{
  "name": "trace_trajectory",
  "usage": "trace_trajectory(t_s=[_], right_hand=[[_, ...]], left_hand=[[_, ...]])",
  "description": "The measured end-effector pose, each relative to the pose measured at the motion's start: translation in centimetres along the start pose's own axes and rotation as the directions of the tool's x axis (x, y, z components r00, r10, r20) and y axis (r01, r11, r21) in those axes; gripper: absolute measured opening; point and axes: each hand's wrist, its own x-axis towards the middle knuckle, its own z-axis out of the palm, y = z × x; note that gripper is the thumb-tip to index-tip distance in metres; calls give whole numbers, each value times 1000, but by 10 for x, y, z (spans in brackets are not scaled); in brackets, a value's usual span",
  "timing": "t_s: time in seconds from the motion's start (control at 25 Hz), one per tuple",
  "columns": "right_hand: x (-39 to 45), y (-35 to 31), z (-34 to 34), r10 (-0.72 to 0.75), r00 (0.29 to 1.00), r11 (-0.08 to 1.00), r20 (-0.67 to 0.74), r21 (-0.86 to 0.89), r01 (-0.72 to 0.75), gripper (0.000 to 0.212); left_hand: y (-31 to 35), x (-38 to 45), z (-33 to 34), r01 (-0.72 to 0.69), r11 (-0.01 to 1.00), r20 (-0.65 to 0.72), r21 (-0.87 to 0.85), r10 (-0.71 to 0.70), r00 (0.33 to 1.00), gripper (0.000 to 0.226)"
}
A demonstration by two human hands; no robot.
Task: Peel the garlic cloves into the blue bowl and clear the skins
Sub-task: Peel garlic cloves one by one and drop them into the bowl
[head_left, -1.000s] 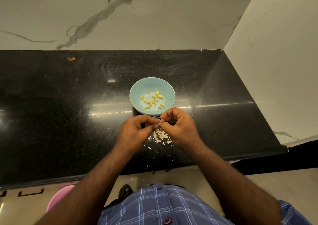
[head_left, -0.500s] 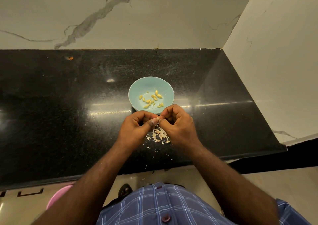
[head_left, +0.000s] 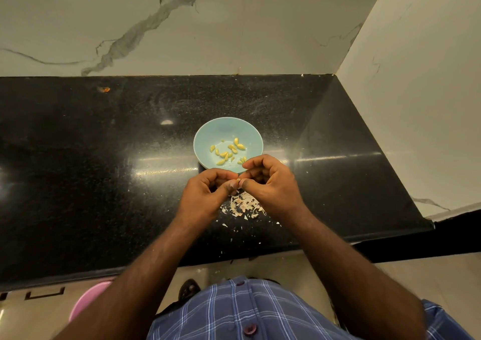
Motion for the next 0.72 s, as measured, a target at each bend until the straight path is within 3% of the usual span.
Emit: trace_trajectory(t_s=[0.48,0.72], right_hand=[[0,2,5,-18,999,996,-37,-91,15,27],[-1,-3,7,43,997,999,-70,-4,-43,26]], left_hand=[[-4,2,0,-38,996,-28,76,40,999,8],[-2,1,2,-43,998,-27,40,44,999,10]])
